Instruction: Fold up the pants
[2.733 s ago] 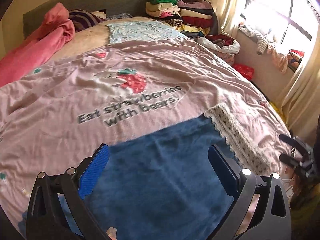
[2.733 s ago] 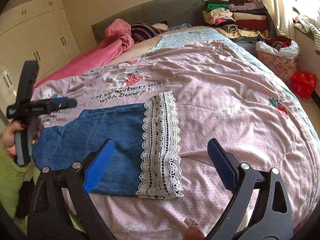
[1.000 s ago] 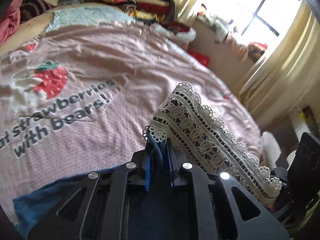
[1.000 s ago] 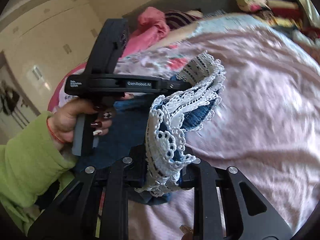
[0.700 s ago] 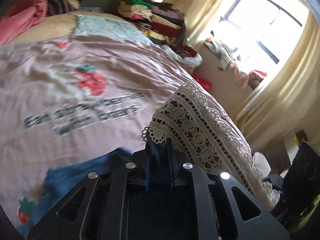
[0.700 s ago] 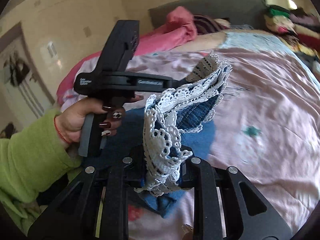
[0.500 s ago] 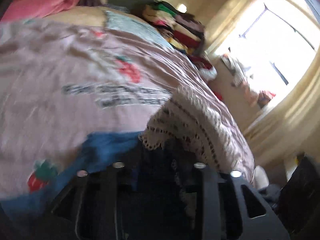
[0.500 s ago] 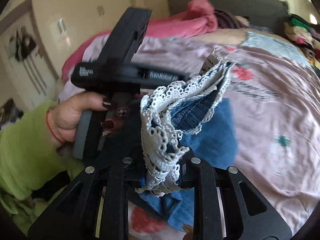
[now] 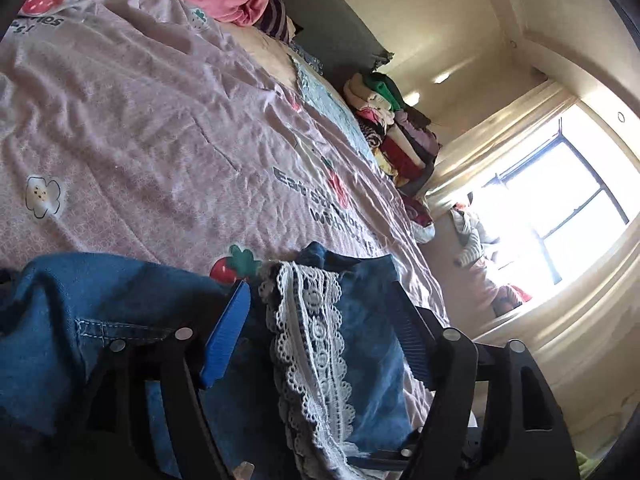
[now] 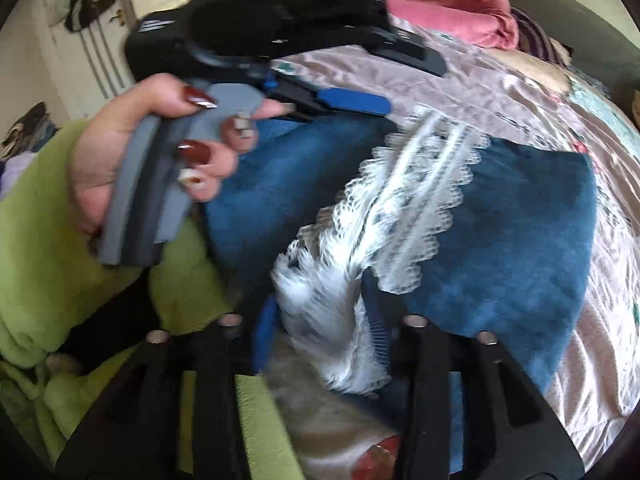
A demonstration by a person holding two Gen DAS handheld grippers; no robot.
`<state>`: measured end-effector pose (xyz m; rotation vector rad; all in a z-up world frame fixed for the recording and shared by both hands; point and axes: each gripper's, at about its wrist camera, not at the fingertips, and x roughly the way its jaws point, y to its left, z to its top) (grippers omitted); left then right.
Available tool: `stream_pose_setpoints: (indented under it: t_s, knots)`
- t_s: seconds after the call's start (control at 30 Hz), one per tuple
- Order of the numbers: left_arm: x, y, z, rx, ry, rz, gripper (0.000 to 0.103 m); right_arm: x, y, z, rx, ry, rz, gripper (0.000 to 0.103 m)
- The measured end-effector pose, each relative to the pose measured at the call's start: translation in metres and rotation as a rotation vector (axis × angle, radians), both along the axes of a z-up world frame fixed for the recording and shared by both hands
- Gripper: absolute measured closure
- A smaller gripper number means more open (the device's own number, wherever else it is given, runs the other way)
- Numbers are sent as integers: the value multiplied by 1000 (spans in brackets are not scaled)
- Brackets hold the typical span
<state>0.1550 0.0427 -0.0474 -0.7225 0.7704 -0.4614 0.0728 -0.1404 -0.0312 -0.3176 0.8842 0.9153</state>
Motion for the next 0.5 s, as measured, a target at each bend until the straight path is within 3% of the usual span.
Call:
stream_pose_setpoints:
  t_s: [0.13,0.2,0.3,0.5]
  knots:
    - [8,-7,-3,45,26,-17,27,-9,-21,27,80,-29,-27,45]
    - [15,-14,-5,81,47,-29,23,0,-45,41,128,-55,-97,40]
    - [23,-19,-12,119,90,-36,19,22,-74,47,146,-70,-223,39]
    - [38,-32,-17,165,135,-28,18,102,-107,37,197,25,-379,39]
